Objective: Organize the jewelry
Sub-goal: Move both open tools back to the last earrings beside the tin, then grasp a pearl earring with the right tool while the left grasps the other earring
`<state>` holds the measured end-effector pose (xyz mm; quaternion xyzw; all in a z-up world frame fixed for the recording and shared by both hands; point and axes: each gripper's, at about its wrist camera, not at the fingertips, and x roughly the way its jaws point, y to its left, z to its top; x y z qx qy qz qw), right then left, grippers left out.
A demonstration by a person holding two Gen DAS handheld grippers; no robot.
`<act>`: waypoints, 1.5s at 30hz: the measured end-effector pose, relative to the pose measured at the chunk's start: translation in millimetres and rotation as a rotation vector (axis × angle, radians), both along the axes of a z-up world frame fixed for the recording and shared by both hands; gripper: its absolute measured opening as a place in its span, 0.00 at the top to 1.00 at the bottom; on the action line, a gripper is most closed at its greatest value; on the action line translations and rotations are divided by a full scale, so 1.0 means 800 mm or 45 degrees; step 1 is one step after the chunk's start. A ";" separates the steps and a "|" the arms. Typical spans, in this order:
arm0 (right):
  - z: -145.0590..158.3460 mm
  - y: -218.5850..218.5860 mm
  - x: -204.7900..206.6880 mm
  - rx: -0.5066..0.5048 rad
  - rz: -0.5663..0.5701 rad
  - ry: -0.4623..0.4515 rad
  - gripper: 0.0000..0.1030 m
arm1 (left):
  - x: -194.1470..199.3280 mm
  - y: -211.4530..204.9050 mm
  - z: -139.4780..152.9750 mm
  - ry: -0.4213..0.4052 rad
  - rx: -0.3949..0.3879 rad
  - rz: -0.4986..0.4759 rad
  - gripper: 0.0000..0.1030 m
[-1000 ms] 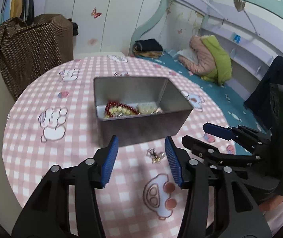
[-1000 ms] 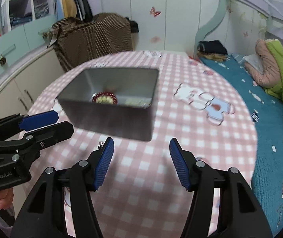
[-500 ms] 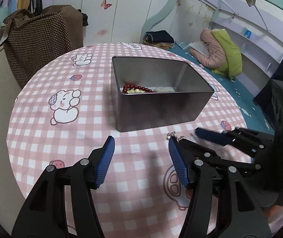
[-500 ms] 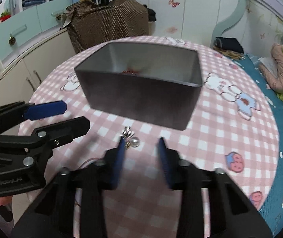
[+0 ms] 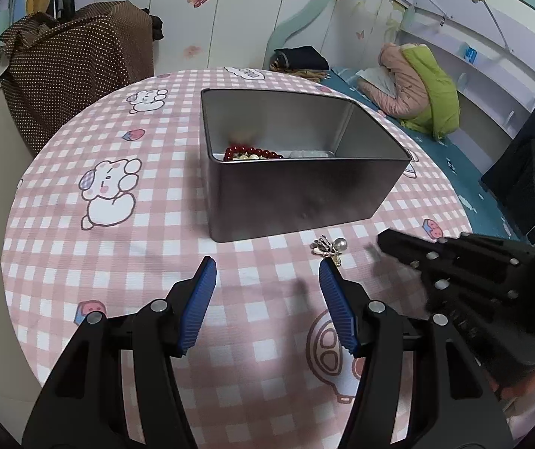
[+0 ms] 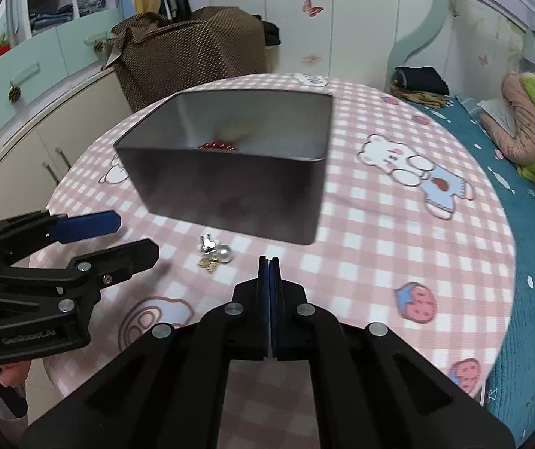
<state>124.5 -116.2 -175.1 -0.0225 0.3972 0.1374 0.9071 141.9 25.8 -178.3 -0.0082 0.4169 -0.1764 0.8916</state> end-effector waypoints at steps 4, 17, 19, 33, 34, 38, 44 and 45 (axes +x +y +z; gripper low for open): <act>0.003 -0.013 0.003 0.061 -0.022 0.013 0.91 | 0.003 -0.004 -0.003 0.013 0.009 -0.001 0.43; -0.005 0.031 0.023 0.092 0.111 0.039 0.75 | 0.003 0.025 0.005 -0.013 0.029 0.072 0.39; -0.005 0.035 0.024 0.120 0.156 0.040 0.85 | 0.005 0.030 0.003 -0.006 0.030 0.079 0.39; 0.010 -0.008 0.012 0.152 0.033 0.010 1.00 | 0.015 -0.014 0.001 0.005 0.026 -0.003 0.35; 0.010 -0.014 0.011 0.152 0.011 0.007 1.00 | 0.016 -0.020 0.001 0.003 0.028 -0.010 0.35; 0.011 -0.028 0.008 0.156 -0.012 0.001 0.94 | 0.023 -0.039 -0.002 -0.005 0.023 0.004 0.35; 0.010 -0.035 0.005 0.139 -0.023 -0.013 0.65 | 0.031 -0.054 -0.014 -0.028 0.050 0.007 0.59; 0.009 -0.036 0.006 0.142 -0.024 -0.010 0.65 | 0.031 -0.055 -0.015 -0.033 0.062 0.004 0.69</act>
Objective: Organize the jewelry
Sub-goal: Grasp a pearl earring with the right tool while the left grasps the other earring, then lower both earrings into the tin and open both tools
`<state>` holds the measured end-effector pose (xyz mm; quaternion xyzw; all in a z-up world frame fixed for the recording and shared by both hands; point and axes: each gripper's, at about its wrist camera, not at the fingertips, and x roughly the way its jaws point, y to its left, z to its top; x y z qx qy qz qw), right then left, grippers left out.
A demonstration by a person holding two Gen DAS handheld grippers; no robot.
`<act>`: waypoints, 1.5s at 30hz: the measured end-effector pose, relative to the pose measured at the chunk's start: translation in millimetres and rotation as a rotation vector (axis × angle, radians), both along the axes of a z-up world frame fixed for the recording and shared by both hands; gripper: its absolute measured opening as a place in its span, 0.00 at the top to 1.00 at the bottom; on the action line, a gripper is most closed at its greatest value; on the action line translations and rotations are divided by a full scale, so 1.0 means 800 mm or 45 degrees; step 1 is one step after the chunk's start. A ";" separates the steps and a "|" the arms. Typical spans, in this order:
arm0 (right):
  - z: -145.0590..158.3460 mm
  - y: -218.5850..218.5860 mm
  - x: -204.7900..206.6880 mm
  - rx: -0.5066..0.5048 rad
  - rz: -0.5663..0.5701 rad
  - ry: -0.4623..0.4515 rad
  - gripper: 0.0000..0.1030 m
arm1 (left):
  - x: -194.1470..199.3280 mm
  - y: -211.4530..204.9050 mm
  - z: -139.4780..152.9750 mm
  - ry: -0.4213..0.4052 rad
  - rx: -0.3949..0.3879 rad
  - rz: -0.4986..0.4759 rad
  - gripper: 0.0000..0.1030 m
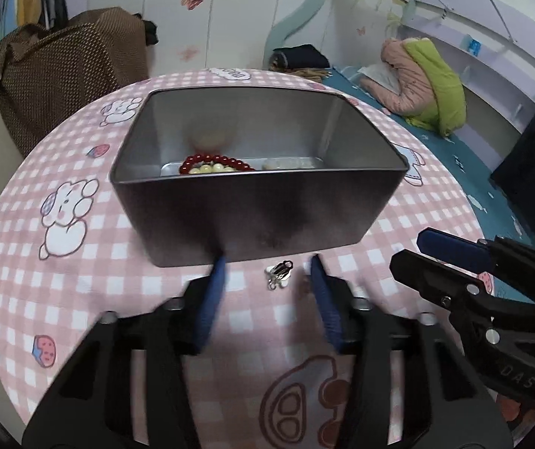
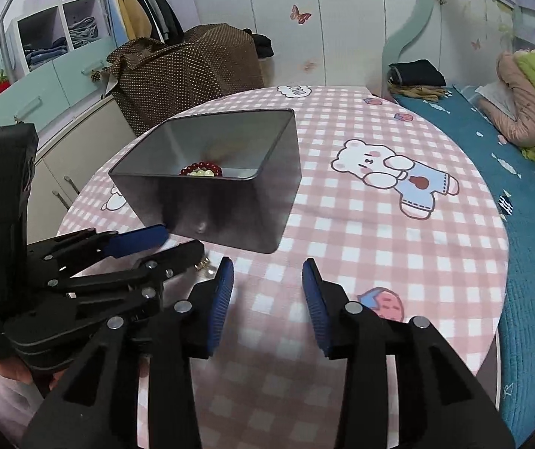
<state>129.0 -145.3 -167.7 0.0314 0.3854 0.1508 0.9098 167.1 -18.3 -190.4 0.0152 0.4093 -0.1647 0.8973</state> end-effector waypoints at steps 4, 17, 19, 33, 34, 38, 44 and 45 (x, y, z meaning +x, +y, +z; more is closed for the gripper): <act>-0.003 0.003 -0.001 -0.006 0.016 0.008 0.65 | -0.005 0.000 -0.003 -0.018 0.029 -0.033 0.86; -0.019 0.079 0.013 -0.151 0.186 0.012 0.64 | -0.022 0.056 0.015 -0.048 -0.023 0.075 0.86; -0.019 0.087 0.012 -0.198 0.186 0.006 0.85 | -0.022 0.058 0.016 -0.045 -0.022 0.083 0.86; 0.023 0.042 -0.007 -0.084 0.113 -0.078 0.91 | -0.027 0.040 0.070 -0.181 -0.122 -0.028 0.86; 0.031 0.035 -0.011 -0.082 0.093 -0.103 0.91 | -0.023 0.034 0.076 -0.193 -0.134 -0.041 0.86; 0.056 0.015 -0.016 -0.090 0.031 -0.181 0.91 | -0.007 0.004 0.094 -0.222 -0.164 -0.101 0.86; 0.080 -0.001 -0.001 -0.083 -0.006 -0.239 0.90 | 0.022 -0.010 0.087 -0.145 -0.190 -0.101 0.52; 0.083 0.000 0.003 -0.070 0.005 -0.245 0.90 | 0.022 -0.005 0.087 -0.150 -0.198 -0.091 0.50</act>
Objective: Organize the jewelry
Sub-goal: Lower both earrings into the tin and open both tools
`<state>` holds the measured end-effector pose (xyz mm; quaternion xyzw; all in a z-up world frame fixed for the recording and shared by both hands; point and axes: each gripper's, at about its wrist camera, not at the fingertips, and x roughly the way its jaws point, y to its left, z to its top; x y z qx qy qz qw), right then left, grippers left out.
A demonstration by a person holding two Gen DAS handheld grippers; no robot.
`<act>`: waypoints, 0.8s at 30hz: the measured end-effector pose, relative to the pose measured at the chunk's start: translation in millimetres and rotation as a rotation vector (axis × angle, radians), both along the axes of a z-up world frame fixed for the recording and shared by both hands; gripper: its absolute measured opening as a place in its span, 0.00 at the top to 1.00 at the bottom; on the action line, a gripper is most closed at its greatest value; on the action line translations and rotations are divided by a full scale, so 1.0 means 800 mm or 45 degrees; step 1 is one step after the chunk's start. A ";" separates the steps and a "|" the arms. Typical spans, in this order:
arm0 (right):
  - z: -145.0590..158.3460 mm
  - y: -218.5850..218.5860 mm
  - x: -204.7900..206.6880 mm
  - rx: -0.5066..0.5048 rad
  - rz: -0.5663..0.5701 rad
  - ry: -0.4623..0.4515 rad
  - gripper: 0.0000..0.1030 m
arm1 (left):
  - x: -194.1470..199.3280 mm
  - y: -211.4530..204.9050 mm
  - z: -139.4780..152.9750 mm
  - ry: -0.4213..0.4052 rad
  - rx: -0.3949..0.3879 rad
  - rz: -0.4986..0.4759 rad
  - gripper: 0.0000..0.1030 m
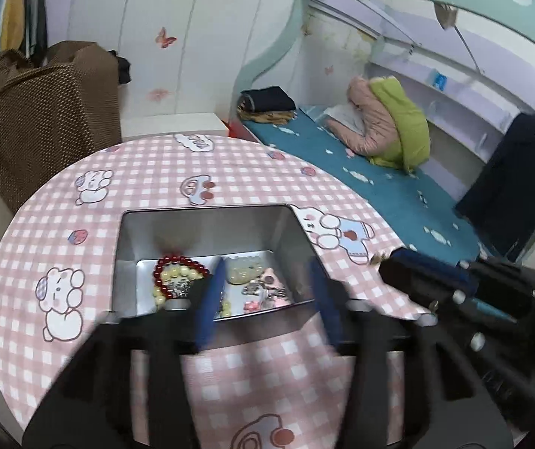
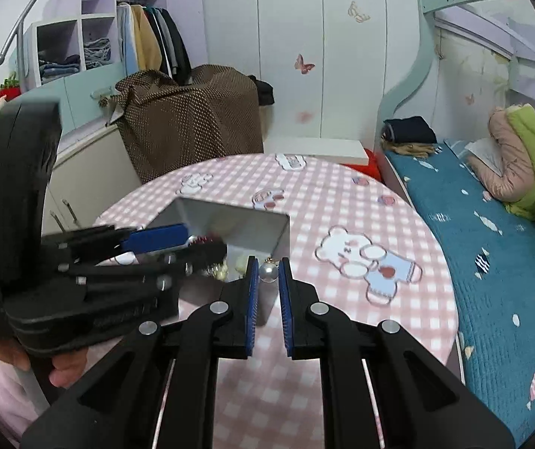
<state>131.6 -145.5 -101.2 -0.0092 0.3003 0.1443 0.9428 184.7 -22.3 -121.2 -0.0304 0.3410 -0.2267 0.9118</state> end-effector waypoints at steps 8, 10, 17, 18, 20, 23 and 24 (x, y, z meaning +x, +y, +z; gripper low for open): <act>0.009 0.010 0.026 0.086 -0.020 0.016 0.54 | -0.013 0.035 0.003 -0.026 0.084 0.127 0.36; 0.015 0.001 0.023 0.126 -0.049 -0.003 0.50 | -0.018 0.041 0.007 -0.033 0.120 0.153 0.30; 0.036 -0.005 -0.008 0.095 -0.108 -0.075 0.47 | -0.041 0.043 0.036 -0.096 0.178 0.239 0.30; 0.041 -0.004 -0.014 0.084 -0.123 -0.094 0.47 | -0.048 0.042 0.044 -0.126 0.178 0.248 0.30; 0.054 -0.004 -0.030 0.073 -0.163 -0.151 0.46 | -0.067 0.042 0.065 -0.206 0.170 0.267 0.29; 0.073 0.001 -0.050 0.039 -0.186 -0.251 0.41 | -0.095 0.042 0.095 -0.320 0.156 0.286 0.22; 0.083 0.003 -0.061 0.032 -0.197 -0.293 0.40 | -0.103 0.041 0.103 -0.346 0.153 0.287 0.21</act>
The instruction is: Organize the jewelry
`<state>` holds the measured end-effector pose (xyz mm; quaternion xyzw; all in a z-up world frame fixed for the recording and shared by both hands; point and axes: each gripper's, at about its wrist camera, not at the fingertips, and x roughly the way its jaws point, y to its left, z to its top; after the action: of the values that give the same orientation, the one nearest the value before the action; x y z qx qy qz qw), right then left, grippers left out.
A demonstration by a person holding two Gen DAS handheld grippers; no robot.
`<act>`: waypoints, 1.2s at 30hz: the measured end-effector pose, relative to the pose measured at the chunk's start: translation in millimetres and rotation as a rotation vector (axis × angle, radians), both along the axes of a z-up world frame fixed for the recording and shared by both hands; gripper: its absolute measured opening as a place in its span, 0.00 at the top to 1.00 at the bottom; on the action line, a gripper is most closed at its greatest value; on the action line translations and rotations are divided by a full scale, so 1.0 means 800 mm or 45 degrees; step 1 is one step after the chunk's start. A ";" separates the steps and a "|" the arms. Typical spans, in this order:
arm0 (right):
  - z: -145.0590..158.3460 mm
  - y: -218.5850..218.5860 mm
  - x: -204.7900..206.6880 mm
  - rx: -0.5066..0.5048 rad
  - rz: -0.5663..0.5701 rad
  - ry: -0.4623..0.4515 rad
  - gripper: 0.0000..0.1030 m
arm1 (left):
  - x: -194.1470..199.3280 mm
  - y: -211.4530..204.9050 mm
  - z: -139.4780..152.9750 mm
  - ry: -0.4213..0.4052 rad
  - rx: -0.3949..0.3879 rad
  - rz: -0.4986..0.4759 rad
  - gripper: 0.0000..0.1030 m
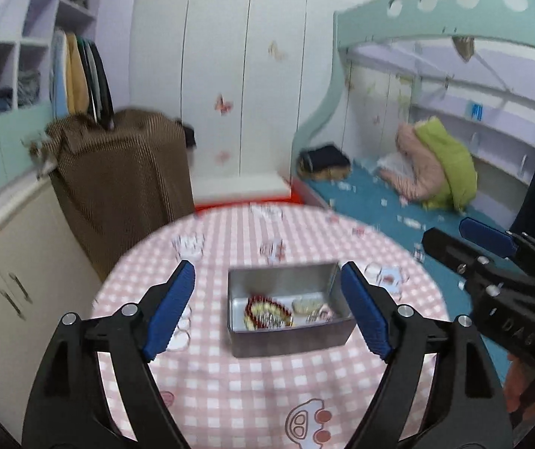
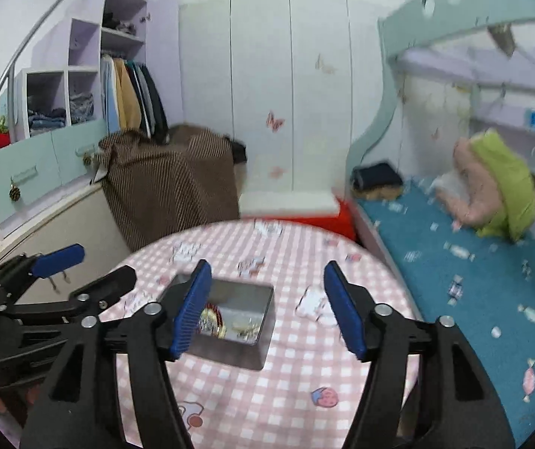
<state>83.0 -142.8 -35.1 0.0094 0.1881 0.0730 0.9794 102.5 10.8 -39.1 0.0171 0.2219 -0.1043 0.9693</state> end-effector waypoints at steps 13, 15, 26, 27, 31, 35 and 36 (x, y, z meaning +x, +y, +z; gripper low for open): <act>0.043 0.008 -0.070 -0.074 -0.110 -0.277 0.09 | -0.083 0.013 0.060 -0.226 0.013 0.131 0.13; 0.045 0.009 -0.076 -0.073 -0.106 -0.291 0.08 | -0.087 0.014 0.062 -0.227 0.014 0.136 0.13; 0.041 0.012 -0.092 -0.079 -0.122 -0.280 0.08 | -0.108 0.015 0.058 -0.205 0.027 0.160 0.13; 0.041 0.011 -0.093 -0.080 -0.126 -0.278 0.08 | -0.109 0.014 0.059 -0.205 0.027 0.158 0.13; 0.041 0.012 -0.097 -0.075 -0.131 -0.278 0.07 | -0.112 0.013 0.060 -0.210 0.027 0.155 0.13; 0.042 0.012 -0.097 -0.081 -0.137 -0.284 0.07 | -0.113 0.014 0.062 -0.211 0.024 0.151 0.13; 0.042 0.012 -0.097 -0.082 -0.139 -0.282 0.07 | -0.112 0.013 0.062 -0.209 0.027 0.152 0.13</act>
<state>5.5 -133.1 -1.9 -0.0200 0.0801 0.0139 0.9965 12.6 21.5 10.6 0.0224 0.1435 -0.0422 0.9885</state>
